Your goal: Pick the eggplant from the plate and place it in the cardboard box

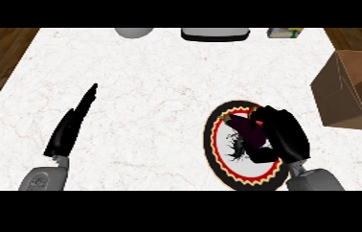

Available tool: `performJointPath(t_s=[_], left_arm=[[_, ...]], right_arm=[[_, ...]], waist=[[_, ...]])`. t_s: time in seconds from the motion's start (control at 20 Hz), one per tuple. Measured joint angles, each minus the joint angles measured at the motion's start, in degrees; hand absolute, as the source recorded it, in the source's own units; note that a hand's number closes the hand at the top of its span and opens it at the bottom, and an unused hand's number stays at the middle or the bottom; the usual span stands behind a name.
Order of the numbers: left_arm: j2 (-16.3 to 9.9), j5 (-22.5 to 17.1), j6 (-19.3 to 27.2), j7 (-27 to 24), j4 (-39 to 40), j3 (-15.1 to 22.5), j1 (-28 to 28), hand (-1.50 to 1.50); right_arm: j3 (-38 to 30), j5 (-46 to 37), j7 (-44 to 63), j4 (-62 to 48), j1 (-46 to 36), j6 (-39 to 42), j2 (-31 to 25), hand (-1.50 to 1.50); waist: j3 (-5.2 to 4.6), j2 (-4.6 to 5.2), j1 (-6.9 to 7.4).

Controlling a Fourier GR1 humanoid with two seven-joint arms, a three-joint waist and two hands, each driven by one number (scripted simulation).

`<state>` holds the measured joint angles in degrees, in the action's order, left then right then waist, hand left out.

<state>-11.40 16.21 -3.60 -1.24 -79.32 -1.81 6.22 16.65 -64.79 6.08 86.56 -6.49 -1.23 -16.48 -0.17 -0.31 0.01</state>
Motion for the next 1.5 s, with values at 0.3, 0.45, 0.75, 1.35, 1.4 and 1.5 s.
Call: performJointPath(t_s=[0.3, 0.45, 0.75, 1.35, 1.4, 1.5], left_arm=[[0.27, 0.60, 0.99, -1.75, 1.78, -0.55, 0.10, 0.00], [-0.07, 0.53, 0.70, -2.65, 2.53, -0.86, -0.40, 0.00], [-0.18, 0.08, 0.22, -1.51, 2.14, -1.45, 0.86, 0.00], [0.40, 0.79, -0.09, -1.05, 1.59, -1.07, 1.23, 0.00], [-0.01, 0.37, -0.67, -0.93, 2.00, -1.54, 1.96, 0.00], [0.30, 0.60, -0.56, -0.73, 1.81, -1.35, 1.87, 0.00]], right_arm=[[-1.52, -3.08, 7.82, 16.94, -0.06, 8.76, -2.70, 1.50], [-4.31, -3.47, 11.86, 25.20, -0.48, 13.10, -4.03, 1.50], [-14.31, 0.19, 17.22, 36.27, -1.29, 22.05, -6.53, 1.50], [-37.77, 10.62, 12.68, 27.29, -6.21, 25.17, -13.74, 1.50], [-38.29, 10.42, 11.67, 25.03, -6.37, 24.30, -14.17, 1.50], [-39.30, 10.01, 9.60, 20.07, -6.93, 22.77, -15.37, 1.50]], waist=[[0.07, 0.04, -0.65], [0.07, 0.00, -0.81], [0.10, 0.10, -0.67], [0.16, 0.29, -0.08], [0.16, 0.31, -0.05], [0.17, 0.35, 0.08]])
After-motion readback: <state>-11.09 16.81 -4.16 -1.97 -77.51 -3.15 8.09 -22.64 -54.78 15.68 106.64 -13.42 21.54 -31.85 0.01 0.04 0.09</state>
